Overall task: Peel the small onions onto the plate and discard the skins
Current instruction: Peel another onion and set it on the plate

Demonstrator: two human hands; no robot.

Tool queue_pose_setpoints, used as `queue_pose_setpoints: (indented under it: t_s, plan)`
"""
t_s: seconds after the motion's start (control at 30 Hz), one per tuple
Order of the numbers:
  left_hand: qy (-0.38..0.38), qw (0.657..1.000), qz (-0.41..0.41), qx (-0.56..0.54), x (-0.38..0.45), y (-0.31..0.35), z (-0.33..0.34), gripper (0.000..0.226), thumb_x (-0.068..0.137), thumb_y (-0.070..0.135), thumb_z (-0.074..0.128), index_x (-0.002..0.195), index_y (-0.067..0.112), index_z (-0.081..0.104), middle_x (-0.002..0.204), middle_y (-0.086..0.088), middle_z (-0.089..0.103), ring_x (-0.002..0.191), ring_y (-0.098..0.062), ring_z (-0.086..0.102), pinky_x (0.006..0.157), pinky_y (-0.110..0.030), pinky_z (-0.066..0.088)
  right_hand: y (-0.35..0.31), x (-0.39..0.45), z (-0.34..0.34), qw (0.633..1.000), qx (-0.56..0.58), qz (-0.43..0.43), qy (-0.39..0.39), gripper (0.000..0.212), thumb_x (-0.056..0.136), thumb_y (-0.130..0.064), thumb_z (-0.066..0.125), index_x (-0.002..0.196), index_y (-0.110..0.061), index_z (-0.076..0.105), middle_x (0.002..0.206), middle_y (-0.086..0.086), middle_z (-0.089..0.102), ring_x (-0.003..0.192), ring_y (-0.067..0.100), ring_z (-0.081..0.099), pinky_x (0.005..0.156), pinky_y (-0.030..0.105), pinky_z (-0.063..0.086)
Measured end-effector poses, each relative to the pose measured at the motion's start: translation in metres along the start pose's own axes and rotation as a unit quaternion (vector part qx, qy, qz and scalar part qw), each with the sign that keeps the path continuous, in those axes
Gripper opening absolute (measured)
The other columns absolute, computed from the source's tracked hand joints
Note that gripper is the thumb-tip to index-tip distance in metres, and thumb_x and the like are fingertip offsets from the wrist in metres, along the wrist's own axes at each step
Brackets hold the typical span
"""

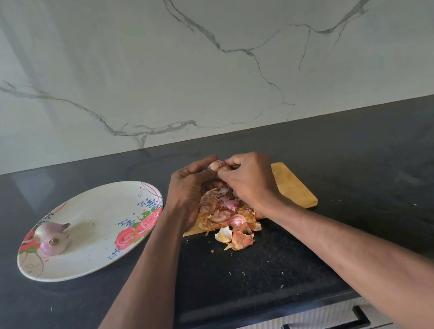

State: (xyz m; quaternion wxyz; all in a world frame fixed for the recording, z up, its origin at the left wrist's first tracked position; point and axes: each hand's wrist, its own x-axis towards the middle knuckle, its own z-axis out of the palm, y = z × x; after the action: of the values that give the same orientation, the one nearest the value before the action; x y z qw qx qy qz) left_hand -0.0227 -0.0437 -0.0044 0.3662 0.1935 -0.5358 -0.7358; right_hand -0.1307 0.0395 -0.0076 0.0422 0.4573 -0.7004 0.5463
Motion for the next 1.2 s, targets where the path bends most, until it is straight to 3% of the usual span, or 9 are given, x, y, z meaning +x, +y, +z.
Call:
queue_pose_setpoints:
  t_s: [0.2,0.43,0.53,0.63,0.8,0.97,1.2]
  plan:
    - [-0.007,1.000,-0.002,-0.014,0.002,-0.001,-0.003,0.019,0.089,-0.001,0.065,0.107,-0.001,0.071,0.099,-0.017,0.075,0.084,-0.025,0.071,0.074,-0.031,0.062,-0.002,-0.001,-0.001,0.999,0.026,0.016,0.018,0.019,0.085,-0.025,0.079,0.077,-0.008,0.078,0.064,-0.001,0.071,0.056,0.016,0.068,0.051,0.042,0.057]
    - [-0.001,0.998,-0.026,-0.052,0.002,0.002,-0.001,0.017,0.100,-0.001,0.051,0.111,-0.003,0.064,0.102,-0.020,0.070,0.073,-0.023,0.069,0.068,-0.026,0.061,-0.001,0.005,-0.013,0.993,0.095,0.069,0.021,0.009,0.084,-0.019,0.077,0.082,-0.010,0.078,0.074,-0.003,0.074,0.067,0.007,0.068,0.057,0.016,0.052]
    - [0.001,0.997,-0.035,-0.063,-0.001,0.004,0.001,0.019,0.101,0.000,0.047,0.111,-0.003,0.063,0.102,-0.020,0.069,0.073,-0.022,0.071,0.073,-0.028,0.062,0.000,0.007,-0.014,0.986,0.138,0.090,0.016,0.006,0.086,-0.011,0.072,0.083,-0.010,0.078,0.072,0.000,0.074,0.064,0.010,0.071,0.062,0.022,0.057]
    - [-0.007,0.997,-0.033,-0.066,-0.002,0.006,0.000,0.016,0.098,0.004,0.056,0.110,-0.001,0.065,0.103,-0.017,0.070,0.081,-0.023,0.072,0.082,-0.034,0.060,0.001,0.008,-0.013,0.977,0.184,0.106,0.012,0.004,0.086,-0.007,0.073,0.084,-0.007,0.076,0.072,0.005,0.075,0.063,0.018,0.073,0.058,0.031,0.059]
    - [0.003,1.000,-0.022,0.013,-0.002,0.006,-0.001,0.015,0.092,0.010,0.064,0.105,0.006,0.070,0.090,-0.011,0.074,0.070,-0.019,0.068,0.058,-0.026,0.057,-0.003,0.008,-0.012,0.962,0.246,0.122,-0.015,0.004,0.085,-0.006,0.078,0.088,-0.007,0.075,0.079,0.009,0.075,0.062,0.018,0.072,0.051,0.025,0.055]
    - [0.009,1.000,-0.026,0.013,-0.001,0.006,-0.001,0.019,0.101,0.003,0.050,0.112,0.000,0.065,0.088,-0.013,0.075,0.073,-0.022,0.071,0.065,-0.027,0.060,-0.001,0.010,-0.011,0.962,0.233,0.137,-0.041,0.012,0.082,-0.004,0.079,0.091,-0.012,0.076,0.077,0.000,0.075,0.063,0.006,0.070,0.057,0.020,0.053]
    - [0.014,0.999,-0.026,0.029,-0.006,0.007,0.001,0.021,0.090,0.011,0.070,0.110,0.003,0.069,0.088,-0.013,0.075,0.069,-0.021,0.071,0.056,-0.025,0.056,0.003,0.009,-0.007,0.980,0.164,0.112,-0.033,0.005,0.083,-0.010,0.079,0.087,-0.009,0.077,0.078,0.004,0.076,0.069,0.017,0.072,0.067,0.033,0.062]
